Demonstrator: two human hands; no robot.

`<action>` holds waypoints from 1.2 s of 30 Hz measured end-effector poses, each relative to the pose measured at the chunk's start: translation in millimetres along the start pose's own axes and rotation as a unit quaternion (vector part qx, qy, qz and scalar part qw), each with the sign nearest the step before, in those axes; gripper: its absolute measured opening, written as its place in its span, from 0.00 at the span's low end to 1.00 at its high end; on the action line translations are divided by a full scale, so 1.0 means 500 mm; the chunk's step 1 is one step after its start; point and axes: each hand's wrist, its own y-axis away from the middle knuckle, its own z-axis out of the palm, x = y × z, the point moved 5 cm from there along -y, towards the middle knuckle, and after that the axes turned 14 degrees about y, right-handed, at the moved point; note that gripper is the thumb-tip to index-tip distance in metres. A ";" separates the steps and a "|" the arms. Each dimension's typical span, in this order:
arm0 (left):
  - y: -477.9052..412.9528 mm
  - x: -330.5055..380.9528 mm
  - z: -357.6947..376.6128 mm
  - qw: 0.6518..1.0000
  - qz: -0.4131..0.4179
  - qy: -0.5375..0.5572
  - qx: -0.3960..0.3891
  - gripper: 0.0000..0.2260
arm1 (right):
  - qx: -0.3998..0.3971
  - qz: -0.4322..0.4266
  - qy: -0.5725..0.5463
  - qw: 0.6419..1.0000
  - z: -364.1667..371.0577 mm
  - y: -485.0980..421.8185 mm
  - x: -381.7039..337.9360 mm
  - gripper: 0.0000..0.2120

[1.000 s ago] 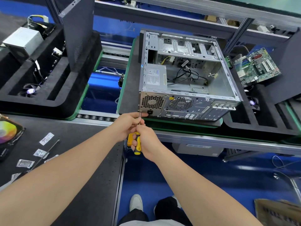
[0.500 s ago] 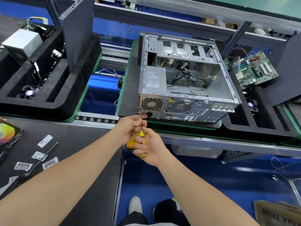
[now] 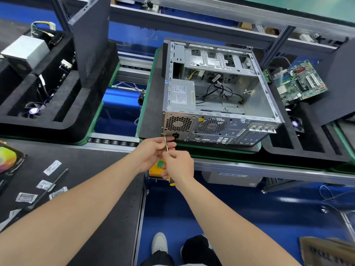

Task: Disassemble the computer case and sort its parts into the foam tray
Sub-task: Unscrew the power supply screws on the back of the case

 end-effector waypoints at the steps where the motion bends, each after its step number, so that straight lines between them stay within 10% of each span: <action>1: 0.001 0.000 0.002 1.000 -0.004 0.010 -0.002 0.12 | 0.021 -0.013 0.012 1.000 -0.005 -0.002 0.003 0.15; 14: 0.006 0.047 0.012 0.989 -0.018 -0.139 0.048 0.09 | -0.283 0.091 -0.369 0.881 0.048 0.002 0.021 0.18; 17: 0.005 0.130 0.002 0.929 -0.032 -0.327 0.173 0.07 | -0.278 0.082 -0.417 0.861 0.045 -0.010 0.004 0.16; 20: 0.016 0.260 0.027 0.894 0.179 -0.324 0.253 0.09 | -0.284 0.091 -0.442 0.846 0.047 -0.012 -0.003 0.16; 23: 0.014 0.341 0.132 0.841 0.341 -0.392 0.151 0.13 | -0.289 0.097 -0.449 0.840 0.048 -0.010 -0.001 0.16; 26: -0.040 0.321 0.226 0.770 0.296 -0.565 0.025 0.21 | -0.289 0.106 -0.464 0.830 0.050 -0.013 0.006 0.15; 29: -0.064 0.289 0.239 0.697 0.278 -0.661 0.021 0.22 | -0.273 0.110 -0.457 0.839 0.052 -0.017 0.010 0.13; 36: -0.062 0.288 0.240 0.686 0.318 -0.654 0.022 0.23 | -0.054 -0.023 -0.086 0.995 0.036 -0.029 -0.009 0.12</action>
